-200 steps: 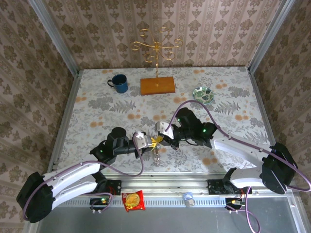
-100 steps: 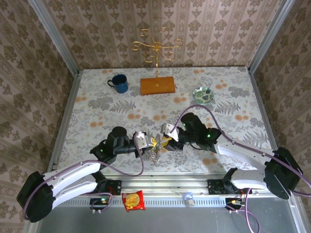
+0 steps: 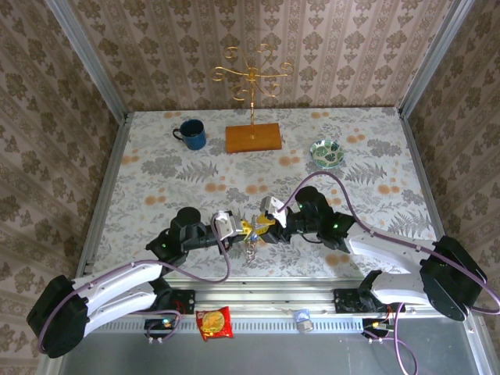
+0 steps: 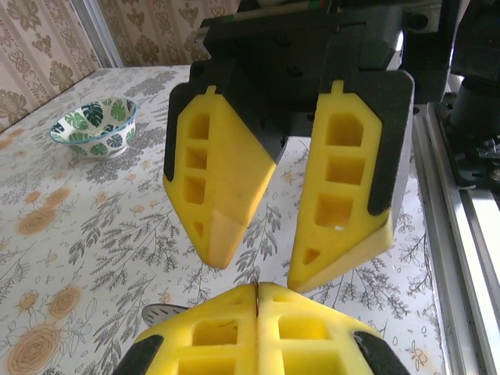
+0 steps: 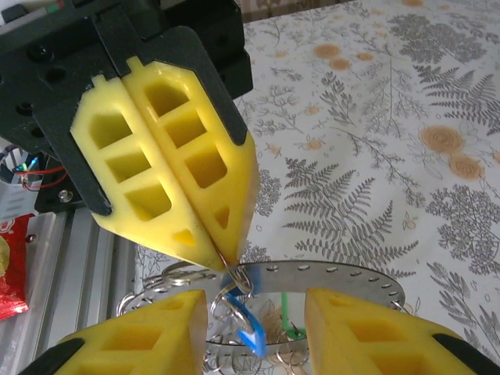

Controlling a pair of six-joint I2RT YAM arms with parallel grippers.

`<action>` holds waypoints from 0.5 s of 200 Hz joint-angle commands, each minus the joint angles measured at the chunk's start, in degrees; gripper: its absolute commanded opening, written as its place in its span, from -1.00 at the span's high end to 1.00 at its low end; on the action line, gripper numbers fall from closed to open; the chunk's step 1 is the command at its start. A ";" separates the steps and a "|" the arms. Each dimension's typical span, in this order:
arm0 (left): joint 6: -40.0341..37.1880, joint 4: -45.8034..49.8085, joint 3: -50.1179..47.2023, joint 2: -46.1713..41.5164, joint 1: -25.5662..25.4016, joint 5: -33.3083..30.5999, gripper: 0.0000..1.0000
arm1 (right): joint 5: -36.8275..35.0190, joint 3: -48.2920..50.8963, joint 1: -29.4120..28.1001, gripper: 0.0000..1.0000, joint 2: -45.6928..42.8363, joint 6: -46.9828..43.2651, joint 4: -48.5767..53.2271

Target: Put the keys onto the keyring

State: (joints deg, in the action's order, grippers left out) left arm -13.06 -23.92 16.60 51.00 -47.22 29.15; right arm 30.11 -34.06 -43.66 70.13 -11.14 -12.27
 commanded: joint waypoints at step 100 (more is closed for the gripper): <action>2.24 -6.96 -1.99 -0.46 -0.26 2.73 1.00 | 3.92 2.64 2.11 0.33 -5.56 -5.76 -0.59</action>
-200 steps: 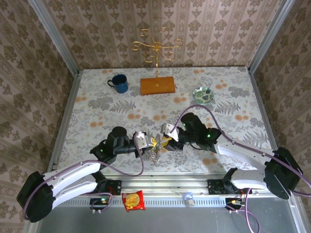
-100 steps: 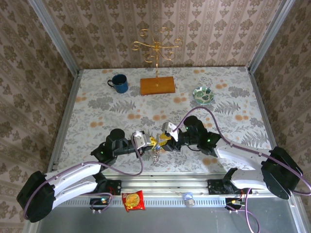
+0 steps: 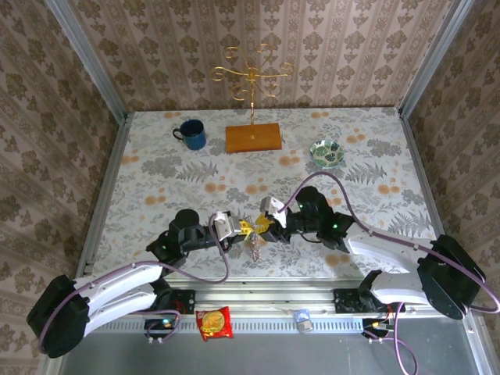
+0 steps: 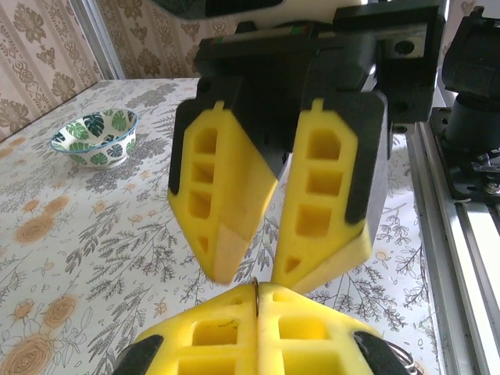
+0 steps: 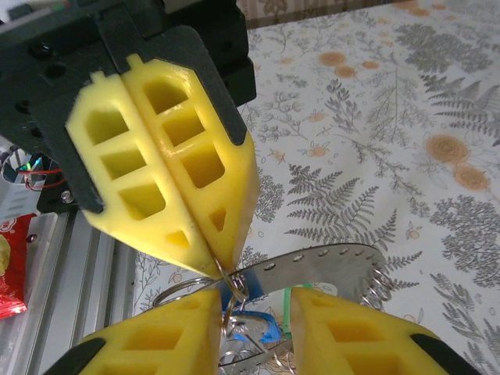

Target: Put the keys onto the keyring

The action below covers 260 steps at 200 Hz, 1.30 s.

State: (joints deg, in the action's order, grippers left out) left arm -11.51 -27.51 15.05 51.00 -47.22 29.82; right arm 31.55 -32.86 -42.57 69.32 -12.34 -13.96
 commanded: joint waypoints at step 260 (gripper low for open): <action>1.84 -10.24 -0.94 3.16 -0.28 6.40 1.00 | 8.00 -2.14 1.16 0.78 2.47 -6.56 -3.79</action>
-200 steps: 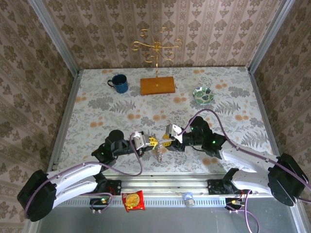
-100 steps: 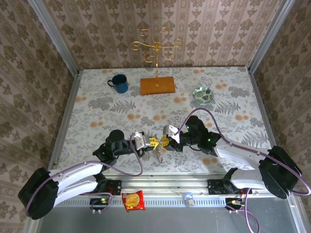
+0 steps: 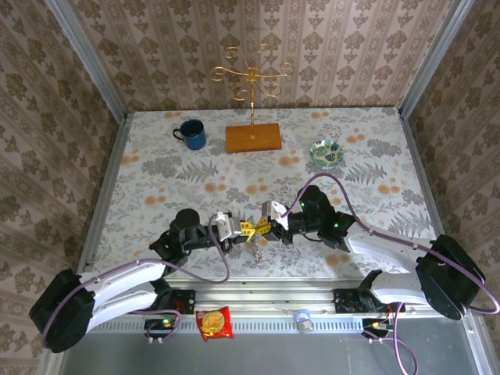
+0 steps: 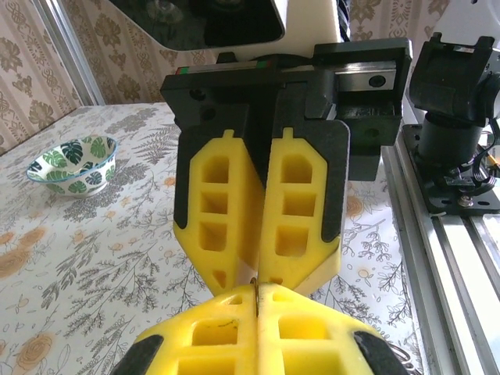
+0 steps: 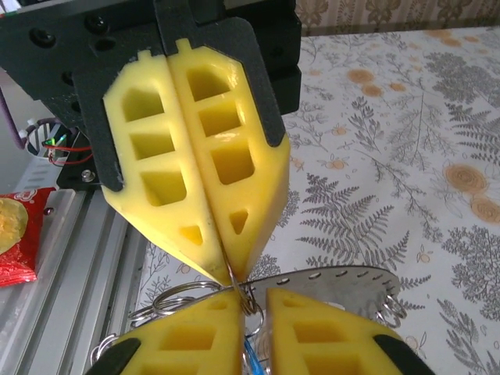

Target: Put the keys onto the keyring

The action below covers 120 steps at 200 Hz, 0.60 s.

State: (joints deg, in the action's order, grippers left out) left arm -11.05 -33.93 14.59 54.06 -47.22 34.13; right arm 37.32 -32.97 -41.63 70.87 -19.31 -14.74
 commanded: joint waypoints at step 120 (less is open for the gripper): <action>-5.70 15.61 4.72 -1.66 -0.24 -3.21 0.70 | 1.03 -7.64 -0.80 1.00 2.26 -6.55 10.98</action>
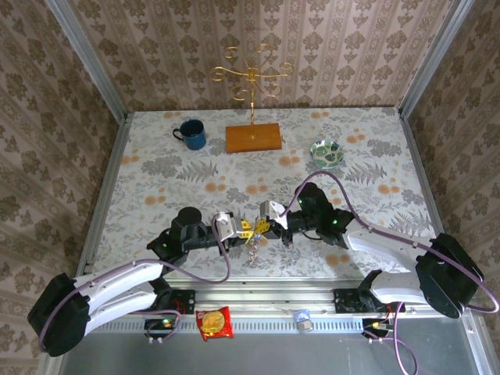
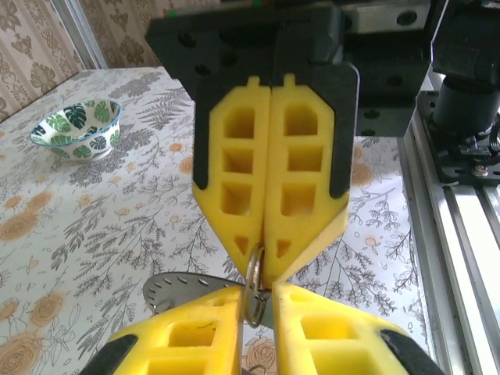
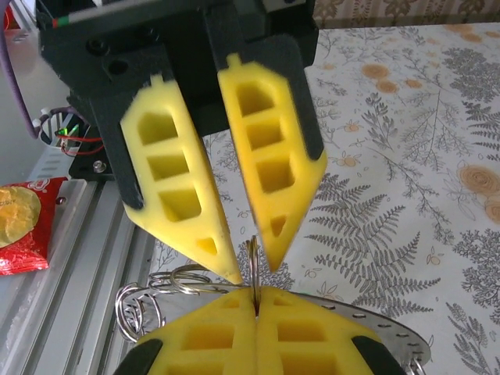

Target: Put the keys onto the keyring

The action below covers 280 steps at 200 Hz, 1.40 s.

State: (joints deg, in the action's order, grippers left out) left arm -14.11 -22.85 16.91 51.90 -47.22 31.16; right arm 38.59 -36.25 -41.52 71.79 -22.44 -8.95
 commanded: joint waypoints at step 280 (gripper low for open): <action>1.03 -10.79 -2.40 1.87 0.24 2.79 1.00 | -7.92 0.29 -1.46 0.25 -7.22 -1.81 7.48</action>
State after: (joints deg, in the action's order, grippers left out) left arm -13.04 -29.63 14.98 53.43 -47.18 31.97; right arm 29.06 -37.04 -43.90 69.73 -23.77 -1.34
